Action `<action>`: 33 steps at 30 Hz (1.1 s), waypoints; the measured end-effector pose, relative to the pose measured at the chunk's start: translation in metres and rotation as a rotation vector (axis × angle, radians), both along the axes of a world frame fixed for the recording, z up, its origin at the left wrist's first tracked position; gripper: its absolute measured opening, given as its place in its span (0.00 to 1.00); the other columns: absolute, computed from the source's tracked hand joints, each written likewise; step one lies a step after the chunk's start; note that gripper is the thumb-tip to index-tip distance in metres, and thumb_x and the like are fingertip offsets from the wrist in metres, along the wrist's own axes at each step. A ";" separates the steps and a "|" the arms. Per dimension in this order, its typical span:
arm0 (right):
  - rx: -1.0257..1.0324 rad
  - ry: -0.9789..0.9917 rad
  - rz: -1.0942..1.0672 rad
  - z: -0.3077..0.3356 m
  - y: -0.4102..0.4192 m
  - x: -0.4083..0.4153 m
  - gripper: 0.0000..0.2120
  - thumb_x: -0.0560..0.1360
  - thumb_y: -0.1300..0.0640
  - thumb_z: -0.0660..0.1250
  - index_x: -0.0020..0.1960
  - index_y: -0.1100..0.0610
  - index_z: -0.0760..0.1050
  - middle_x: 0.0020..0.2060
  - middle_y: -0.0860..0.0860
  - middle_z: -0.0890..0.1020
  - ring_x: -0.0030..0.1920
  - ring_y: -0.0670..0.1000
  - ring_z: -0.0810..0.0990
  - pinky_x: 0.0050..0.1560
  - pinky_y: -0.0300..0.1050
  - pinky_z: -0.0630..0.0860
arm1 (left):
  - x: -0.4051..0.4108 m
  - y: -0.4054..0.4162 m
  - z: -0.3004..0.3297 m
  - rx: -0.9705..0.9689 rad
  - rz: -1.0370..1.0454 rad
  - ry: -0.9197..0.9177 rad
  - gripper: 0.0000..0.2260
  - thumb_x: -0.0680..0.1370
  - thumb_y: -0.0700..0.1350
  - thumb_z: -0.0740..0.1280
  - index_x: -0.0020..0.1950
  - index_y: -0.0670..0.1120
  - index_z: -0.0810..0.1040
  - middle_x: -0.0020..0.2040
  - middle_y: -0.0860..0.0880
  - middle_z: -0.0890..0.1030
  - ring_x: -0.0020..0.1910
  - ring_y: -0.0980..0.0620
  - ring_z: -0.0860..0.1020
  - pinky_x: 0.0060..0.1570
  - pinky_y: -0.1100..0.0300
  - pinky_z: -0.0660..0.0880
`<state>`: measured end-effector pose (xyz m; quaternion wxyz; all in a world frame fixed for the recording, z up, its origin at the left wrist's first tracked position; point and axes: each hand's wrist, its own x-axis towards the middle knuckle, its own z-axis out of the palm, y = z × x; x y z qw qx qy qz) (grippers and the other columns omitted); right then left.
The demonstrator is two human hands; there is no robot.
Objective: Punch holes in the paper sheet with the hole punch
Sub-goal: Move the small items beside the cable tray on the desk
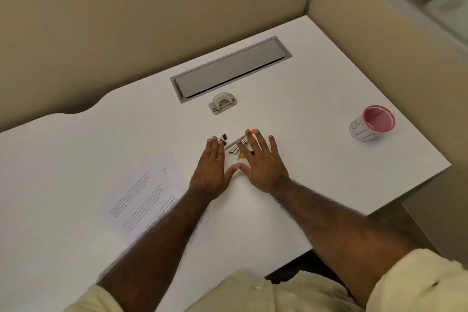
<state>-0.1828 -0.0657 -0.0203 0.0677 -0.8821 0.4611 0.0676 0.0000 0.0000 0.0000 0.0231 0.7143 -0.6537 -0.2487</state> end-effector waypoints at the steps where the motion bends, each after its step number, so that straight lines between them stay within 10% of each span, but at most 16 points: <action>1: 0.010 0.019 0.012 -0.002 -0.004 0.002 0.39 0.82 0.27 0.46 0.87 0.45 0.42 0.86 0.55 0.41 0.86 0.61 0.39 0.83 0.68 0.40 | 0.001 -0.003 -0.003 0.000 -0.003 -0.009 0.43 0.82 0.71 0.45 0.87 0.44 0.39 0.87 0.46 0.36 0.86 0.48 0.36 0.86 0.51 0.42; 33: -0.033 -0.196 0.071 -0.075 -0.114 -0.048 0.38 0.83 0.31 0.54 0.86 0.50 0.54 0.86 0.56 0.53 0.86 0.64 0.50 0.81 0.72 0.51 | -0.062 -0.121 -0.063 0.014 -0.089 0.067 0.39 0.83 0.68 0.46 0.84 0.50 0.30 0.85 0.48 0.29 0.84 0.50 0.30 0.84 0.48 0.33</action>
